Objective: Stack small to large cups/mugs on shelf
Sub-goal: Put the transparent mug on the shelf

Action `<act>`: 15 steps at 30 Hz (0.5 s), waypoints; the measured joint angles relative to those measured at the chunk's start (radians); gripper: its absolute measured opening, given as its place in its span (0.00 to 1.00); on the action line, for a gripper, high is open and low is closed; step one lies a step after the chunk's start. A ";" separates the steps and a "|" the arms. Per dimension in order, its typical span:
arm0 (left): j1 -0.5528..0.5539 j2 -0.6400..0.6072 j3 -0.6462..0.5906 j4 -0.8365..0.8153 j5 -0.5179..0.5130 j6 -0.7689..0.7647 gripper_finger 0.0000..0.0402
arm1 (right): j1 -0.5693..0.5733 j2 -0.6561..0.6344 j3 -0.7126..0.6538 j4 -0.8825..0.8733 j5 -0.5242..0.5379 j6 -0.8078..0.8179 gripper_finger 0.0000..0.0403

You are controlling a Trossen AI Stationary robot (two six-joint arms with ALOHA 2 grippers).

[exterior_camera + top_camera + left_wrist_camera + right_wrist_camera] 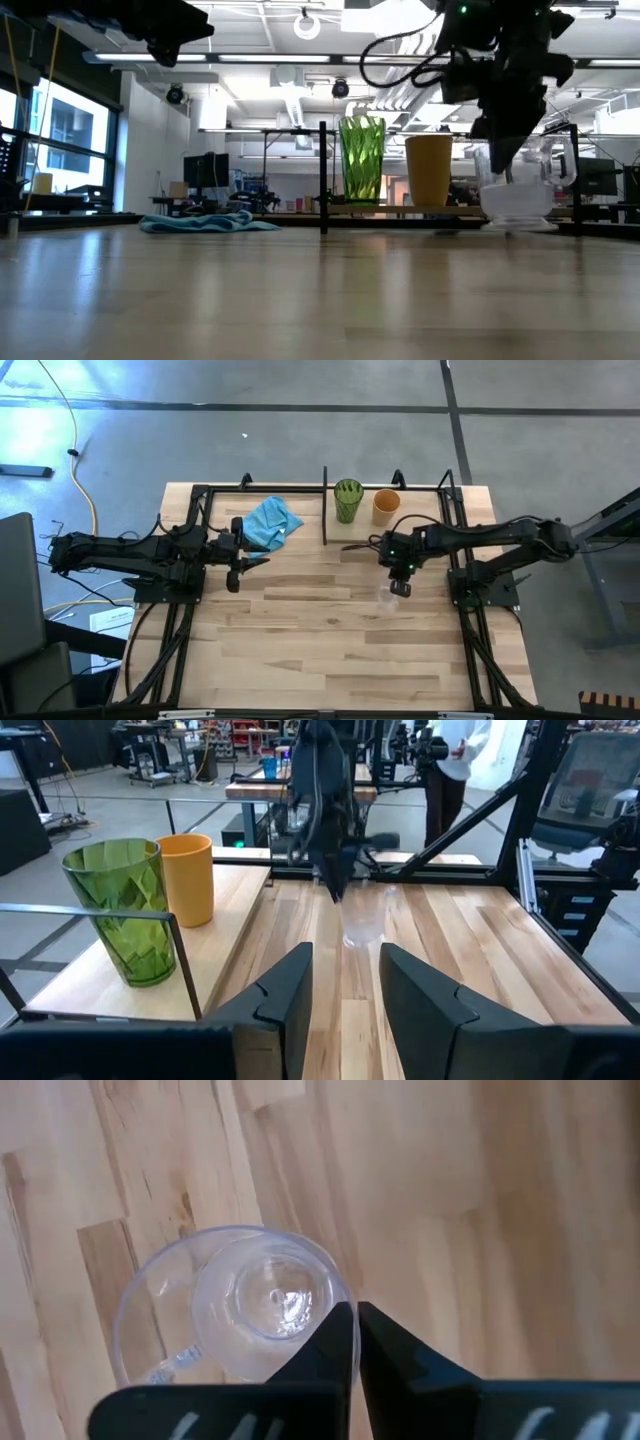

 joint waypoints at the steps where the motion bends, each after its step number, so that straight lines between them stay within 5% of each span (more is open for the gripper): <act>1: 0.000 0.000 0.000 -0.002 0.000 0.000 0.27 | 0.000 -0.014 0.011 -0.018 0.013 0.003 0.00; 15: 0.000 0.000 0.000 -0.005 0.000 0.000 0.27 | -0.014 -0.066 0.273 -0.415 0.222 0.026 0.00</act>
